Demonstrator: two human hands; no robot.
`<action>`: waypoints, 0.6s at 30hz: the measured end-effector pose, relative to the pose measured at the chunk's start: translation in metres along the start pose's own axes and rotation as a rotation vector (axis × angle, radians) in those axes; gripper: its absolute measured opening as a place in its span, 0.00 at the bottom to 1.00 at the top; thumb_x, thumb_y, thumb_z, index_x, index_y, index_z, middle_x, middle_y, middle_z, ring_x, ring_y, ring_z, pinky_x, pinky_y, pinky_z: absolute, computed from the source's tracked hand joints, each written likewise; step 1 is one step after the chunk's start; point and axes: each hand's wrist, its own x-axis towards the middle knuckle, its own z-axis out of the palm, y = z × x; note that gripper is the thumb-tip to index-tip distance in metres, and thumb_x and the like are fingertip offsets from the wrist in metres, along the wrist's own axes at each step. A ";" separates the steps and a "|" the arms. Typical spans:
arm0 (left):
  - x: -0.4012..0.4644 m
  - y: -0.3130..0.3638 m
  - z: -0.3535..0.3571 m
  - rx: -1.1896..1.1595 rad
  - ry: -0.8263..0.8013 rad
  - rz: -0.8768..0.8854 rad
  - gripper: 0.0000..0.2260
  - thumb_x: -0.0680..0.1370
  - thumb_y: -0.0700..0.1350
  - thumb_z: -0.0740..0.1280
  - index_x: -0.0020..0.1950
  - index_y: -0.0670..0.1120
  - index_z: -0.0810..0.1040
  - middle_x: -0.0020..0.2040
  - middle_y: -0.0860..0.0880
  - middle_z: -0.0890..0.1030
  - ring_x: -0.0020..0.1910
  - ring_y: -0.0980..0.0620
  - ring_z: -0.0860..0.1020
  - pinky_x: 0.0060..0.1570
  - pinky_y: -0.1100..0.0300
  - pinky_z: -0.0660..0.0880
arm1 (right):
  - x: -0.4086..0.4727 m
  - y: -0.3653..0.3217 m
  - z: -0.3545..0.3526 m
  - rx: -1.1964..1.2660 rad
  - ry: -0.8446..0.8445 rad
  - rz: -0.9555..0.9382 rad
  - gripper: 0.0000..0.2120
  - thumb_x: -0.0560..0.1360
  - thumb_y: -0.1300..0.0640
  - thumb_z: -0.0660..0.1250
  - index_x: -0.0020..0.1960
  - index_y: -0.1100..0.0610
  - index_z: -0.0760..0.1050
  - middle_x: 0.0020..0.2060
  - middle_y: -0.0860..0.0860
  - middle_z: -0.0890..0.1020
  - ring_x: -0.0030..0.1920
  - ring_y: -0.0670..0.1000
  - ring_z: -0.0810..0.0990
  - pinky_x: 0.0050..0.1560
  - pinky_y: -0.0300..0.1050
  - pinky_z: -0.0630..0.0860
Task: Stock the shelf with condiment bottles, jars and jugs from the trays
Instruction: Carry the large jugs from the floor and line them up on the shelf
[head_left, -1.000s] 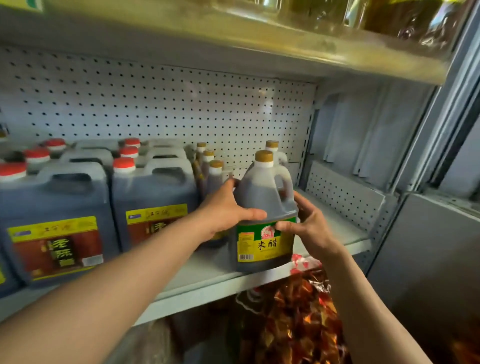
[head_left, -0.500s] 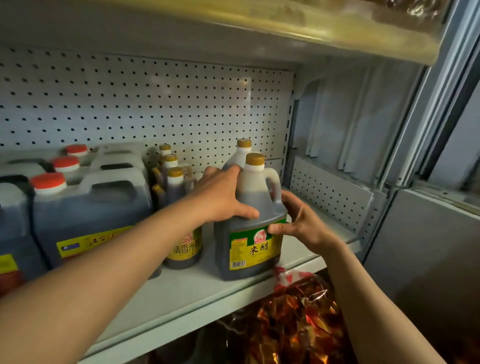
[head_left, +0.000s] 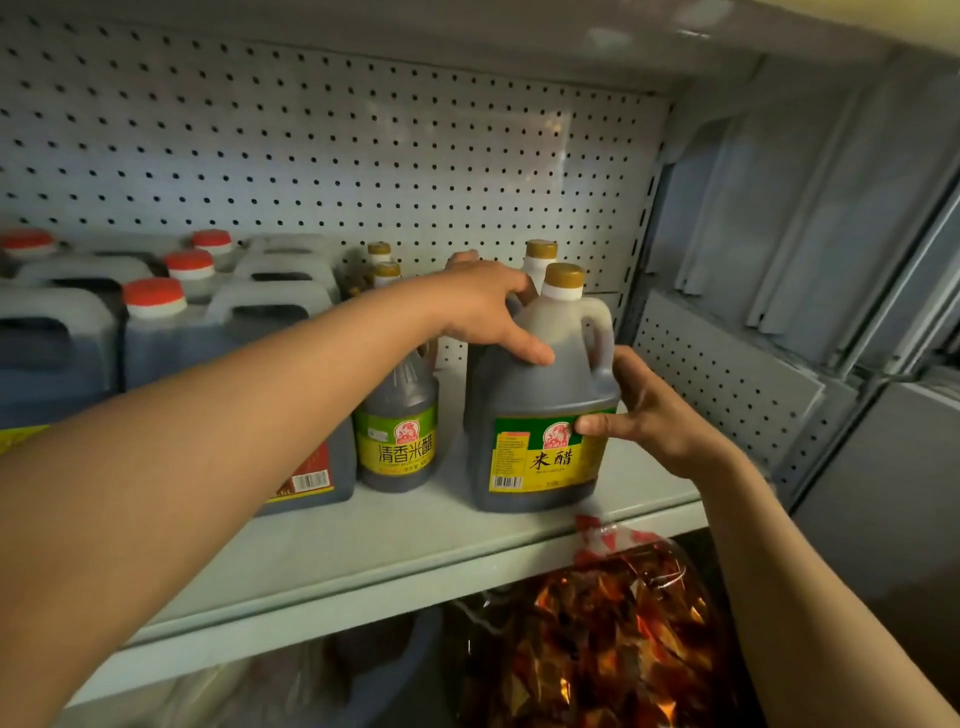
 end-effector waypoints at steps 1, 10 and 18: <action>0.000 0.002 -0.003 -0.026 -0.008 -0.007 0.32 0.69 0.62 0.75 0.70 0.54 0.72 0.47 0.54 0.66 0.61 0.50 0.63 0.39 0.62 0.67 | 0.001 -0.001 -0.001 0.012 -0.025 0.010 0.36 0.64 0.55 0.81 0.68 0.51 0.70 0.63 0.48 0.77 0.67 0.52 0.75 0.62 0.54 0.78; 0.009 -0.002 -0.007 -0.180 -0.095 0.004 0.29 0.70 0.56 0.76 0.68 0.52 0.72 0.56 0.54 0.72 0.56 0.52 0.71 0.31 0.68 0.65 | 0.010 0.007 -0.004 0.107 -0.082 0.051 0.35 0.66 0.62 0.77 0.70 0.52 0.67 0.64 0.54 0.78 0.65 0.57 0.78 0.62 0.56 0.78; 0.021 -0.006 -0.008 -0.171 -0.139 0.014 0.34 0.66 0.58 0.78 0.69 0.52 0.72 0.64 0.53 0.74 0.61 0.51 0.72 0.53 0.58 0.67 | 0.013 0.013 -0.004 0.160 -0.068 0.021 0.37 0.66 0.67 0.76 0.72 0.57 0.66 0.64 0.58 0.78 0.65 0.61 0.77 0.63 0.61 0.77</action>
